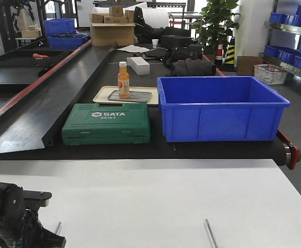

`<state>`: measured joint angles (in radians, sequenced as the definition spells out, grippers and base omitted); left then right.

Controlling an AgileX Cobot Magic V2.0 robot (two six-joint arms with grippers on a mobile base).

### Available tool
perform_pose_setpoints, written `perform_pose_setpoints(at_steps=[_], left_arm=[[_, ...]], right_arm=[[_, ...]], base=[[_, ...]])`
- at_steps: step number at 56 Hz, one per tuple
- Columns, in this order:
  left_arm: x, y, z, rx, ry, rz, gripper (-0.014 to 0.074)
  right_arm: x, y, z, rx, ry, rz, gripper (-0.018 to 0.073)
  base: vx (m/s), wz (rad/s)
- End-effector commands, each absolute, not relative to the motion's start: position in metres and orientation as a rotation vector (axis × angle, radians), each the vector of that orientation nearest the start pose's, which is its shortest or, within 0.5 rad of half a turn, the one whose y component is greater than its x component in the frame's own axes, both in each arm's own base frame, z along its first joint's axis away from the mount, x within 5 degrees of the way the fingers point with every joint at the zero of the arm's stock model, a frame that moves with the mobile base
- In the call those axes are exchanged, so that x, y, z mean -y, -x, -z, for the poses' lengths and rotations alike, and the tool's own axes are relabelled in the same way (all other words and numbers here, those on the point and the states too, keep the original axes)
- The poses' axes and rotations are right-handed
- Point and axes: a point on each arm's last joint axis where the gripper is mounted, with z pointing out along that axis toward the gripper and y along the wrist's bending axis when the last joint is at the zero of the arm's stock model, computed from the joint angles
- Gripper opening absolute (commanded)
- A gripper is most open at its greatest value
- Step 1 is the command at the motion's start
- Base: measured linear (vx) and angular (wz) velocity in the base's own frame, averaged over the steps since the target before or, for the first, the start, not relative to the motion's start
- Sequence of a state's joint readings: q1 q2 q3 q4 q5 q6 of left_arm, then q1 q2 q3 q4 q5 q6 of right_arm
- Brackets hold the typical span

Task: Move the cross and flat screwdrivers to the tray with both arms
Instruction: 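Lower both grippers around the green-handled screwdrivers on the table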

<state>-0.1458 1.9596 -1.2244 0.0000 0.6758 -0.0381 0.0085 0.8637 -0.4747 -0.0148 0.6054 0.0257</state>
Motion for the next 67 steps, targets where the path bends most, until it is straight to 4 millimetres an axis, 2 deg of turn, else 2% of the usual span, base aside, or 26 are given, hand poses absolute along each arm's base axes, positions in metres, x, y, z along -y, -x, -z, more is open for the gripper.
perform_pose_setpoints(at_steps=[1, 15, 22, 35, 42, 45, 54, 67], left_arm=[[0.059, -0.381, -0.164, -2.825, -0.136, 0.052, 0.0494], [0.06, -0.387, -0.151, -2.804, -0.146, 0.053, 0.0494], [0.06, -0.388, -0.147, -2.814, -0.148, 0.051, 0.0494], [0.06, -0.389, -0.139, -2.828, -0.151, 0.049, 0.0494], [0.06, -0.389, -0.135, -2.841, -0.152, 0.047, 0.0494], [0.06, -0.388, -0.135, -2.845, -0.152, 0.047, 0.0494], [0.06, -0.387, -0.135, -2.857, -0.153, 0.046, 0.0494], [0.06, -0.387, -0.135, -2.857, -0.153, 0.046, 0.0492]], right_arm=[[-0.003, -0.163, -0.255, -2.42, 0.034, -0.018, 0.0504], [-0.005, -0.193, -0.27, -2.436, 0.063, -0.041, 0.0504], [-0.009, -0.215, -0.27, -2.478, 0.138, -0.033, 0.0504], [-0.044, -0.278, -0.265, -2.534, 0.227, -0.094, 0.0504], [-0.062, -0.314, -0.251, -2.611, 0.225, -0.114, 0.0504], [-0.065, -0.329, -0.248, -2.631, 0.201, -0.123, 0.0504], [-0.072, -0.374, -0.224, -2.737, 0.108, -0.12, 0.0504], [-0.079, -0.405, -0.194, -2.841, 0.131, -0.098, 0.0504]], base=[[0.0, 0.0], [0.0, 0.0], [0.0, 0.0], [0.0, 0.0], [0.0, 0.0], [0.0, 0.0], [0.0, 0.0], [0.0, 0.0]])
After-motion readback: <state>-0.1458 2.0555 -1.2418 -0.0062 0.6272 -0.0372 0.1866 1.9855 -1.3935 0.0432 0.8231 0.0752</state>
